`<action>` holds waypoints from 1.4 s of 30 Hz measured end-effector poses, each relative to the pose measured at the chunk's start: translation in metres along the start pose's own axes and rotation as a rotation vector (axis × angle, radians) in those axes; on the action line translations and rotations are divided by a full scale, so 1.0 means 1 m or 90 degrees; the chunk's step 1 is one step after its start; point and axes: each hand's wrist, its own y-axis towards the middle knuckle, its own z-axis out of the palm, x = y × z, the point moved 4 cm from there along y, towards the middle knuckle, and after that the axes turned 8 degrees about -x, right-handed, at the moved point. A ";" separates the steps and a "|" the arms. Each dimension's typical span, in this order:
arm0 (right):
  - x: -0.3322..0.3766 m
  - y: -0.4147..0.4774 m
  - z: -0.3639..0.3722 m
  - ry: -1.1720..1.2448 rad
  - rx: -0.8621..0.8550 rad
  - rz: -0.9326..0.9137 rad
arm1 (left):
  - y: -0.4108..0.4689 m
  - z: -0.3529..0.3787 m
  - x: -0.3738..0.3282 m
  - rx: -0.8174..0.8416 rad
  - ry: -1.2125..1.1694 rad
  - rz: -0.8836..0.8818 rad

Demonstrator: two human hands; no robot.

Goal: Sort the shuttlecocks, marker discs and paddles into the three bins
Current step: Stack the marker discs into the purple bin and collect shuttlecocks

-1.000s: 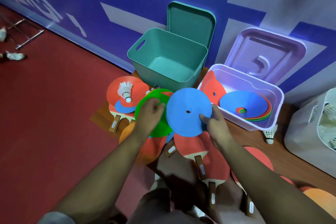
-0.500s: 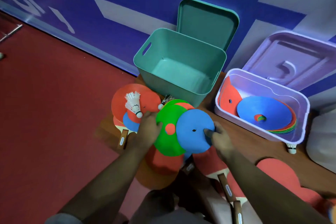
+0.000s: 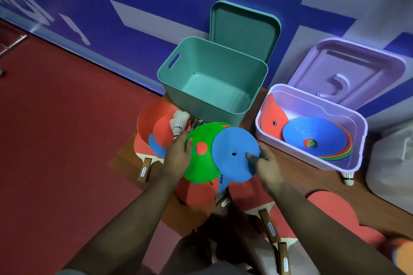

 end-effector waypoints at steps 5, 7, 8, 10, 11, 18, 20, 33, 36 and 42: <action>0.019 -0.015 -0.030 0.013 -0.011 -0.061 | -0.016 -0.003 -0.024 -0.058 -0.052 0.015; 0.032 -0.019 -0.047 0.031 -0.030 -0.087 | -0.022 -0.003 -0.032 -0.075 -0.055 0.018; 0.039 -0.021 -0.057 0.049 -0.047 -0.095 | -0.024 -0.002 -0.036 -0.084 -0.054 0.017; 0.053 -0.020 -0.080 0.096 -0.084 -0.099 | -0.027 -0.001 -0.043 -0.104 -0.040 0.019; 0.059 -0.018 -0.093 0.109 -0.112 -0.098 | -0.028 0.000 -0.047 -0.113 -0.031 0.023; 0.061 0.024 -0.161 0.109 -0.303 -0.053 | -0.031 0.007 -0.074 -0.126 -0.034 0.072; 0.055 0.032 -0.159 0.125 -0.294 -0.006 | -0.029 0.011 -0.074 -0.122 -0.022 0.078; 0.050 0.016 -0.060 -0.289 -0.181 -0.039 | -0.016 0.012 -0.061 -0.137 -0.029 0.082; 0.023 -0.001 -0.013 -0.332 0.025 -0.026 | -0.018 0.005 -0.059 -0.141 -0.035 0.076; 0.024 0.002 0.030 -0.275 0.086 -0.027 | -0.022 -0.029 -0.060 -0.208 -0.069 0.065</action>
